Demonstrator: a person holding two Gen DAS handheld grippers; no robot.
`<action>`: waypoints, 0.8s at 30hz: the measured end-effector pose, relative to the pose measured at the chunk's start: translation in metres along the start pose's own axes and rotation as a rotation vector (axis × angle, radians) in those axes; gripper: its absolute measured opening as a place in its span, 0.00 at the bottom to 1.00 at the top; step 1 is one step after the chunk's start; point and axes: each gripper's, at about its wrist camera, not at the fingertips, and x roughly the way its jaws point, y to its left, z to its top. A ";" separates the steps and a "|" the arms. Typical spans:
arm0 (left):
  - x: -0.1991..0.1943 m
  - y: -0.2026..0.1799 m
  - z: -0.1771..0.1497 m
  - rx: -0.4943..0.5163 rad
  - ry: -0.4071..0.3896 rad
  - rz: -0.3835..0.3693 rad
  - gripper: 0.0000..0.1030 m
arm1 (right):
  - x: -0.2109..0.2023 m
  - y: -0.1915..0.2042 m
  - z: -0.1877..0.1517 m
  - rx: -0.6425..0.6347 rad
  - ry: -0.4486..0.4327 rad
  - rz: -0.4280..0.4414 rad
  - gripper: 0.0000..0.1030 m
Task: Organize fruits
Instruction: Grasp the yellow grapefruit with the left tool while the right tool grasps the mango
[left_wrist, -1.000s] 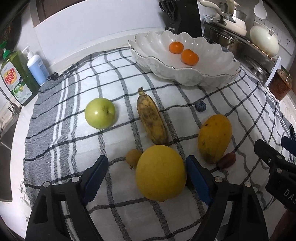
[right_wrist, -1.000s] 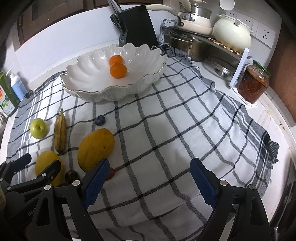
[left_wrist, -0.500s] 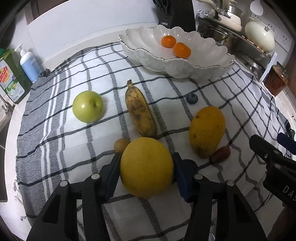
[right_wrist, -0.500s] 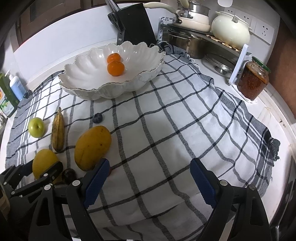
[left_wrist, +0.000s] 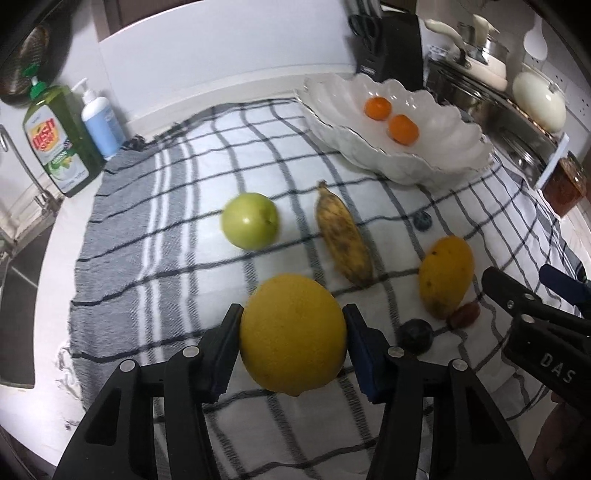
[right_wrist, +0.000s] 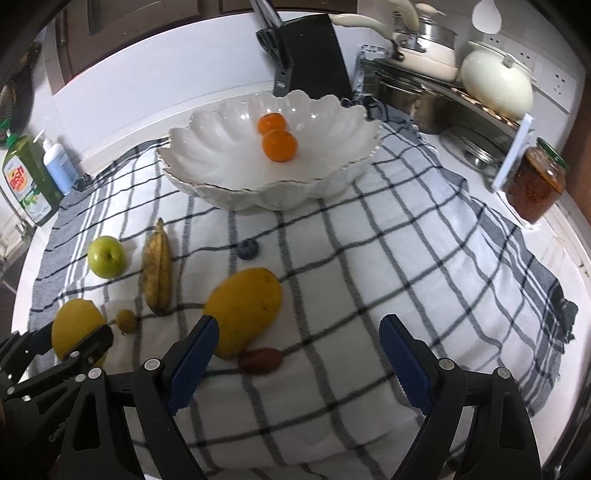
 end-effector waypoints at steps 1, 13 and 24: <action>-0.001 0.004 0.002 -0.004 -0.005 0.007 0.52 | 0.003 0.003 0.002 -0.001 0.002 0.003 0.87; 0.009 0.044 0.012 -0.073 -0.003 0.066 0.52 | 0.042 0.038 0.011 -0.017 0.040 -0.033 0.87; 0.014 0.049 0.013 -0.074 0.001 0.073 0.52 | 0.064 0.043 0.005 -0.007 0.095 -0.011 0.61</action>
